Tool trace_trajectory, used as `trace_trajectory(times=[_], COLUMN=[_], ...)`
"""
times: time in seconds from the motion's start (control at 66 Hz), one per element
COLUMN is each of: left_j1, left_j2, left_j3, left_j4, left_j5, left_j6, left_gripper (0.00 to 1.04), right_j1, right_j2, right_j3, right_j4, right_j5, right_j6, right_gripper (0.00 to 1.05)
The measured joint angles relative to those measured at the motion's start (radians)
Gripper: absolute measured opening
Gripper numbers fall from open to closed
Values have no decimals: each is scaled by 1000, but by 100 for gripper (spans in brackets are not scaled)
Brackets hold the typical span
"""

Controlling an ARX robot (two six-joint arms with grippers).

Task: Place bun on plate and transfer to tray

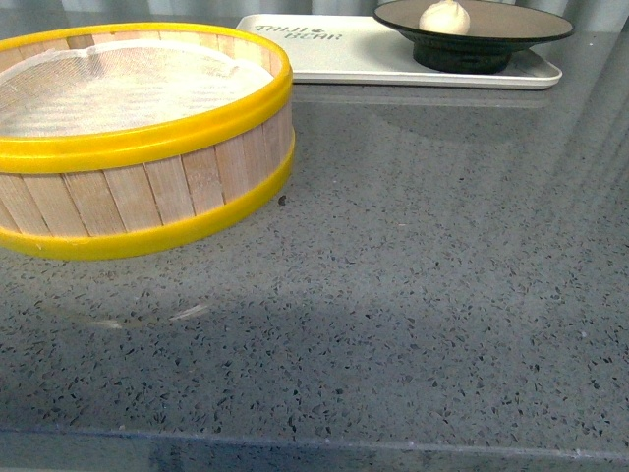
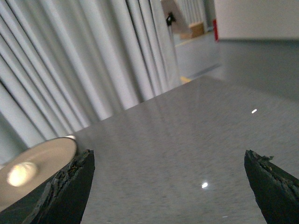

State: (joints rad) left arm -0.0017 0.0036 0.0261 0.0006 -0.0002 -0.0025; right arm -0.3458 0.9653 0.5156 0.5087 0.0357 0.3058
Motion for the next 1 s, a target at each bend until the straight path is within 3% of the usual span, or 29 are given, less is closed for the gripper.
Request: trace_trajectory(times=[0.136, 0.182, 0.257, 0.303, 0.424, 0.666, 0.772, 0.999], left_j1=[0, 0, 0, 0, 0, 0, 0, 0], left_j2=[0, 0, 0, 0, 0, 0, 0, 0], left_j3=[0, 0, 0, 0, 0, 0, 0, 0], left_j4=[0, 0, 0, 0, 0, 0, 0, 0], left_j5=[0, 0, 0, 0, 0, 0, 0, 0], left_j6=[0, 0, 0, 0, 0, 0, 0, 0], left_gripper=[98, 98, 98, 98, 98, 98, 98, 98], right_j1=[11, 10, 5, 40, 143, 217, 298, 342], right_j2=[-164, -208, -306, -365, -476, -566, -605, -669], right_j3=[-134, -155, -166, -204, -309, -385, -409, -443], right_j4=[48, 30, -154, -215, -230, -241, -258, -285], right_j5=[55, 24, -226, -286, -230, -159, -50, -37], right_j6=[-290, -335, -327, -321, -317, -316, -314, -312], right_gripper=[96, 94, 81, 72, 43, 3, 2, 2])
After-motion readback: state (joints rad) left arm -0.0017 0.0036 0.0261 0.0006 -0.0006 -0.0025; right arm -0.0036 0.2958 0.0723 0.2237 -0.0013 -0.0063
